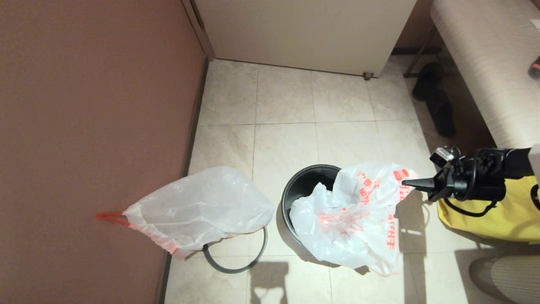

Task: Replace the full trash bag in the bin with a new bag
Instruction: Put the new garbage bag on the trash can

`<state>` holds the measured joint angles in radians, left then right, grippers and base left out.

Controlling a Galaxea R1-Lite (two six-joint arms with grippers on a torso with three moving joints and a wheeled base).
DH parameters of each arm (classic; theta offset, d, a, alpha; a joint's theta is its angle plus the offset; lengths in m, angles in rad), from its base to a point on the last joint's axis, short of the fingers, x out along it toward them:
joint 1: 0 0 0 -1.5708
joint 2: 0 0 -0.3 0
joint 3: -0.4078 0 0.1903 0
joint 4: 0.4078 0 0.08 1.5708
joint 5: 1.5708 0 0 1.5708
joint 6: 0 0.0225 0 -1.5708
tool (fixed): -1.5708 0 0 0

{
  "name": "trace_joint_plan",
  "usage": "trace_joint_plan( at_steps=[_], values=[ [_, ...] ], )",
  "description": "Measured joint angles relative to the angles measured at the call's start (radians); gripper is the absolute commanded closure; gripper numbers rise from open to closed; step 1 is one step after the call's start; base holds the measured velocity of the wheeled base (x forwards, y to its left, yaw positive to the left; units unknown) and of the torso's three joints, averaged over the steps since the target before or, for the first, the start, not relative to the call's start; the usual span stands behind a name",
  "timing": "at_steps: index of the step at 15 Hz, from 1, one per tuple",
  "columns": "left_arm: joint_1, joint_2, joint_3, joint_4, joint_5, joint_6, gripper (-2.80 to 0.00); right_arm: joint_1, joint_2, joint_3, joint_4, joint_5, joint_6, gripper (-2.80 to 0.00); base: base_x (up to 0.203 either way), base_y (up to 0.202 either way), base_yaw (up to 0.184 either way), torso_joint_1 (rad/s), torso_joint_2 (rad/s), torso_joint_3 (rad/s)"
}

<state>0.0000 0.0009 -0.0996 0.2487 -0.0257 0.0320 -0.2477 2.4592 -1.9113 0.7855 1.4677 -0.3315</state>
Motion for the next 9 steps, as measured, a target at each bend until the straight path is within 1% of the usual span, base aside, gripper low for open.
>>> trace_joint_plan(
  at_steps=[1,2,4,6,8,9],
  values=[
    [0.0,0.0,0.0,0.0,0.0,0.0,0.0,0.026,-0.068,0.007,0.059,-0.035,-0.013,0.0,0.0,0.0,0.0,0.0,0.0,0.0],
    [0.0,0.0,0.0,0.0,0.0,0.0,0.0,0.07,-0.138,0.009,0.123,-0.066,-0.012,0.0,0.0,0.0,0.0,0.0,0.0,0.0],
    [0.0,0.0,0.0,0.0,0.0,0.0,0.0,0.188,-0.249,0.006,0.273,-0.115,0.008,0.0,0.0,0.0,0.0,0.0,0.0,0.0],
    [0.0,0.0,0.0,0.0,0.0,0.0,0.0,0.277,-0.308,0.003,0.42,-0.14,0.044,0.0,0.0,0.0,0.0,0.0,0.0,0.0],
    [0.0,0.0,0.0,0.0,0.0,0.0,0.0,0.344,-0.339,0.0,0.495,-0.176,0.077,0.0,0.0,0.0,0.0,0.0,0.0,0.0],
    [0.0,0.0,0.0,0.0,0.0,0.0,0.0,0.37,-0.349,-0.005,0.503,-0.206,0.103,0.0,0.0,0.0,0.0,0.0,0.0,0.0]
  ],
)
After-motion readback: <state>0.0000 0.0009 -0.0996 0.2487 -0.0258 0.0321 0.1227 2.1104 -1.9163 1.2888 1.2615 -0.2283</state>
